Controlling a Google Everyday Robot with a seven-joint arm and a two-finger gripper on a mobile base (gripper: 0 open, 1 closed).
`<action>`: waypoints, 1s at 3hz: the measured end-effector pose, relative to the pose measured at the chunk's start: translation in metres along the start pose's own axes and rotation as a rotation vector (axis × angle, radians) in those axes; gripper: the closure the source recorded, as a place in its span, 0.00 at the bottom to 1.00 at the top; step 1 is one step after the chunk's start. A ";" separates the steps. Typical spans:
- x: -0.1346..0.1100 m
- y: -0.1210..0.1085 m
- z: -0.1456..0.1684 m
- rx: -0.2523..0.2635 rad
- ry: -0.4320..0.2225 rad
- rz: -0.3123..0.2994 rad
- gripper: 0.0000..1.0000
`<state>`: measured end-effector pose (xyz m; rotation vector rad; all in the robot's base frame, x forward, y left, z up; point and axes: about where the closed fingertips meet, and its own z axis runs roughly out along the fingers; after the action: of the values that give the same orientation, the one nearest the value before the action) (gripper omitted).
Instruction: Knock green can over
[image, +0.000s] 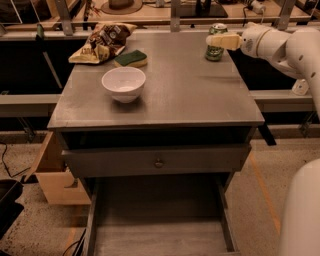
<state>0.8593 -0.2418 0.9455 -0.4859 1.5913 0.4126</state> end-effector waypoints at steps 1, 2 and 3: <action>0.009 -0.003 0.029 -0.015 -0.017 0.052 0.00; 0.021 -0.004 0.049 -0.025 -0.027 0.093 0.00; 0.033 -0.004 0.061 -0.029 -0.013 0.093 0.18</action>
Offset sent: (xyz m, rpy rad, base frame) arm 0.0705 0.0179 -0.0321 0.1380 0.0416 0.0188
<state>0.9112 -0.2147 0.9081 -0.4317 1.6013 0.5092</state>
